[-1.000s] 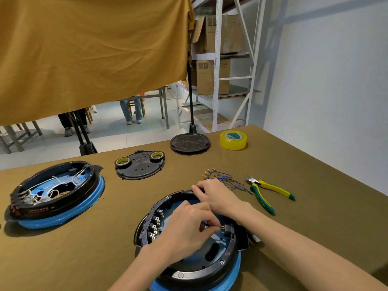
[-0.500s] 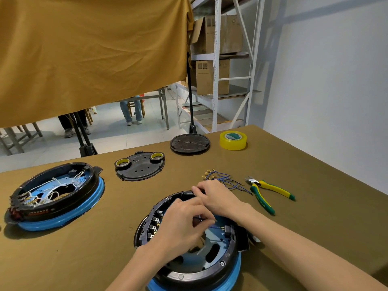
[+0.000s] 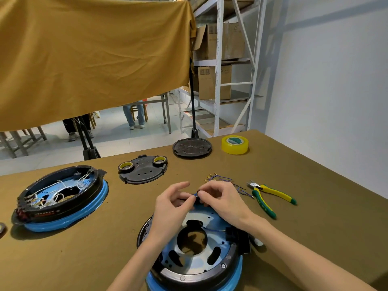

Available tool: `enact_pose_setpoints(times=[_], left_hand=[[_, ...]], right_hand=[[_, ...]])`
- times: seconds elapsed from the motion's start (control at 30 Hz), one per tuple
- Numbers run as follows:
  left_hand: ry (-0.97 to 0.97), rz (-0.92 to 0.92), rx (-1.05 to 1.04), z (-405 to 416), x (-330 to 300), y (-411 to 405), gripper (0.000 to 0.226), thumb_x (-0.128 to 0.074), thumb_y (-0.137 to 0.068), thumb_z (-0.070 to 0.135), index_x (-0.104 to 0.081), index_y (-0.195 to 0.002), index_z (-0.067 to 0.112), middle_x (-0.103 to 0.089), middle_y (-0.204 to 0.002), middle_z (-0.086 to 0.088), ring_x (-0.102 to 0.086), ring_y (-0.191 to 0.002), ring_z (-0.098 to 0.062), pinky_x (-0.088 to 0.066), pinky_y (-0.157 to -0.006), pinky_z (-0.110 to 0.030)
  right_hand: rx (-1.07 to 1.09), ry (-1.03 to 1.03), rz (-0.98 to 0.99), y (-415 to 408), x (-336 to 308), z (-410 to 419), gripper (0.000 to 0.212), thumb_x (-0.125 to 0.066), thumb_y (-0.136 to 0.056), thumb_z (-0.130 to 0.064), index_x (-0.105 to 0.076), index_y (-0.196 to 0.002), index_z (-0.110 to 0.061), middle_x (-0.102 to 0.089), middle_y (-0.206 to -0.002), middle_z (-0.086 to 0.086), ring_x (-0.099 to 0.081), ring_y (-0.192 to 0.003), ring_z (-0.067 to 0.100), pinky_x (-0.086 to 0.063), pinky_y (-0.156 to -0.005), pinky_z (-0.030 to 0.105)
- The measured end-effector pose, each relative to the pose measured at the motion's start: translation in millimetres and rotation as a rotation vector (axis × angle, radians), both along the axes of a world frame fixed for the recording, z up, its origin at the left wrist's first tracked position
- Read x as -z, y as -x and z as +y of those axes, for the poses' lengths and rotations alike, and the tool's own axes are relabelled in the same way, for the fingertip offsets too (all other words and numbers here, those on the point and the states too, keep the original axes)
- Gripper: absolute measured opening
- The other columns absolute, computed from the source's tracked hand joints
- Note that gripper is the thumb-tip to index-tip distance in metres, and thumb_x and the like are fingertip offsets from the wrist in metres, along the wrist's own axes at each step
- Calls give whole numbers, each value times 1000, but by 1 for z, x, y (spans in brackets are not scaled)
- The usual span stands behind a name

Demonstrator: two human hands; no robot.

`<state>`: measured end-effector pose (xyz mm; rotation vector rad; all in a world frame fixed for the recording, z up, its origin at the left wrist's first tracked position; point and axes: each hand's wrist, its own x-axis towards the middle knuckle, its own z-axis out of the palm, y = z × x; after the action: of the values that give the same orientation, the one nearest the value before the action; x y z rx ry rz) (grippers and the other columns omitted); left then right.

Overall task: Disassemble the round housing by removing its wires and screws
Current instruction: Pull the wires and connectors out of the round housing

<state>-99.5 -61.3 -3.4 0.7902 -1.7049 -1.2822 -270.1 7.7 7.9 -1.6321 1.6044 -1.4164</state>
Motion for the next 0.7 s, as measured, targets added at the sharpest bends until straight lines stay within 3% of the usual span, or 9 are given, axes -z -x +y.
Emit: enact_pose_setpoints(times=[0.1,0.2,0.27,0.37,0.43,0.53,0.63,0.7], left_hand=[[-8,9,28,1,0,1,32,-77,-91,7,-70,-121,16,-81,-88,1,-77,-79,-11,-59,-74,-20],[108,-85,-26,3,4,2,38,-79,-91,19,-66,-126,26,-79,-101,14,-73,-95,-2,-59,-84,-24],[148,-204,-42,5,6,4,55,-80,-90,26,-52,-137,28,-70,-113,19,-66,-101,5,-56,-90,-24],[62,-348,65,8,9,6,88,-77,-92,30,-17,-156,28,-46,-131,19,-61,-103,1,-55,-90,-22],[155,-424,91,9,12,5,70,-75,-93,30,-32,-147,27,-48,-129,17,-59,-103,0,-50,-87,-14],[376,-459,112,12,10,3,26,-72,-94,28,-59,-116,35,-58,-113,19,-57,-104,-1,-41,-85,-8],[380,-495,262,17,8,3,7,-69,-95,34,-72,-100,35,-67,-100,20,-63,-101,-1,-47,-88,-14],[383,-550,331,19,7,4,13,-67,-94,40,-76,-99,33,-70,-99,19,-64,-100,-1,-51,-94,-26]], right_hand=[[-23,11,-46,2,-6,4,8,-72,-93,-20,-78,-88,-17,-74,-79,3,-69,-73,23,-57,-72,38],[23,42,-100,13,-10,-1,11,-72,-93,-14,-76,-83,-16,-73,-73,5,-66,-65,16,-54,-63,27],[175,30,-213,29,-11,-11,12,-72,-93,-14,-75,-82,-15,-72,-69,4,-64,-61,12,-50,-57,23],[429,-93,-348,61,-6,-29,13,-71,-93,-17,-75,-81,-15,-71,-68,2,-61,-57,11,-44,-49,20],[540,-174,-337,79,4,-40,16,-70,-94,-18,-74,-78,-16,-71,-71,4,-60,-58,13,-43,-50,23],[632,-242,-233,94,18,-52,21,-70,-93,-20,-74,-73,-18,-71,-69,1,-59,-62,14,-46,-61,31],[658,-275,-118,101,24,-59,17,-70,-94,-24,-79,-81,-16,-73,-75,0,-67,-76,17,-50,-71,31],[647,-311,6,102,25,-60,21,-68,-95,-27,-80,-84,-13,-75,-79,2,-70,-82,21,-55,-77,35]])
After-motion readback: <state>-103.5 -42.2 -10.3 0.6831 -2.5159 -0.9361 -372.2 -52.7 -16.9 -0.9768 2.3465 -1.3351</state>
